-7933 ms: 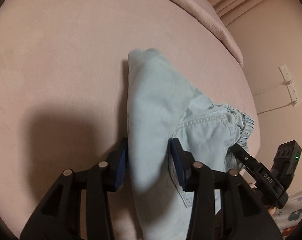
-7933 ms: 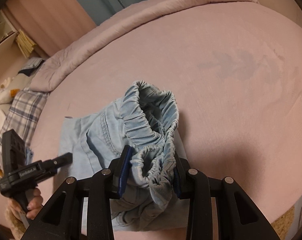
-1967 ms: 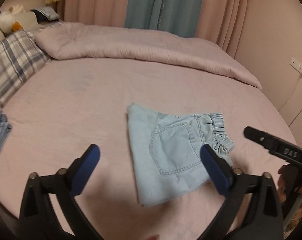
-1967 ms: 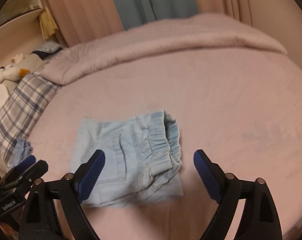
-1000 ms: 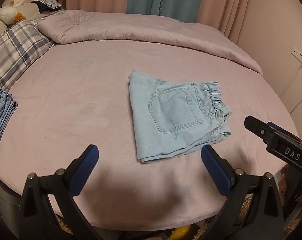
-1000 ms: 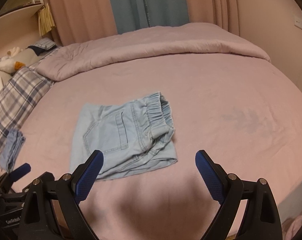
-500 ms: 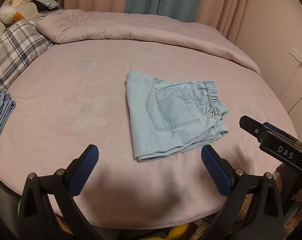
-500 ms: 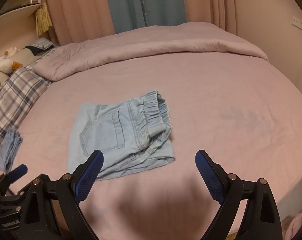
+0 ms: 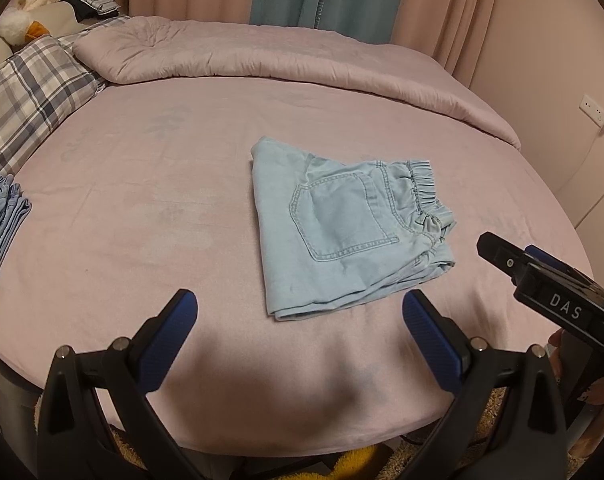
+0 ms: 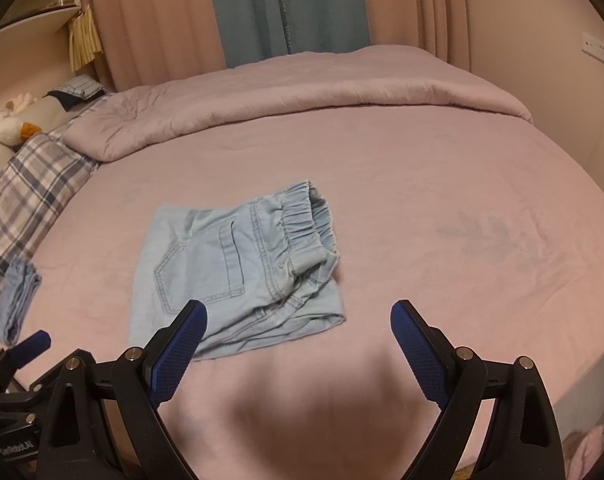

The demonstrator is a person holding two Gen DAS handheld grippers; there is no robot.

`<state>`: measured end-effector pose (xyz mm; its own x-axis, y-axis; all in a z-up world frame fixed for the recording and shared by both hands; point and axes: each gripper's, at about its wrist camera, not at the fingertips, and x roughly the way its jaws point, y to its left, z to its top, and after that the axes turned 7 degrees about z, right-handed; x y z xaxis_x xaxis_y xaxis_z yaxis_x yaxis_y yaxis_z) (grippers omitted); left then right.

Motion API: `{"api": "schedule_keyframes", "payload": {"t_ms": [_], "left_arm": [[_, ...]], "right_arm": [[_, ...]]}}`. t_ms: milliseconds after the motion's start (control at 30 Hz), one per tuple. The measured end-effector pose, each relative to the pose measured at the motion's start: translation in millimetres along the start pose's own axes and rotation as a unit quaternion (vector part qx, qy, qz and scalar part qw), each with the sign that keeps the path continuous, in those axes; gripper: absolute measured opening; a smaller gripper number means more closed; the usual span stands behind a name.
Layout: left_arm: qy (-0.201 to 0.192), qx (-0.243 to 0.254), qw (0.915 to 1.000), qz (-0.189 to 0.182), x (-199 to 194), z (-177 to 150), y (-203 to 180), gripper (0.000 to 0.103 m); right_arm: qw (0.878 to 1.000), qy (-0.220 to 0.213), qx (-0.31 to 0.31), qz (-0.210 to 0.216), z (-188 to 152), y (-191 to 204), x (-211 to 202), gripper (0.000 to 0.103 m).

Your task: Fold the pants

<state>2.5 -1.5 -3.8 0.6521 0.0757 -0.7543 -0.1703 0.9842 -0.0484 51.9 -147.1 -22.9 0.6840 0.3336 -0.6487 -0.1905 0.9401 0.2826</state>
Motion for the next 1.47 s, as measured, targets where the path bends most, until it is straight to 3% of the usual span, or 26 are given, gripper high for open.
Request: {"api": "schedule_keyframes", "payload": {"t_ms": [1467], "left_arm": [[-0.007, -0.011, 0.9999, 0.006, -10, -6, -15, 0.103]], "right_arm": [[1.000, -0.001, -0.003, -0.009, 0, 5, 2, 0.093]]}}
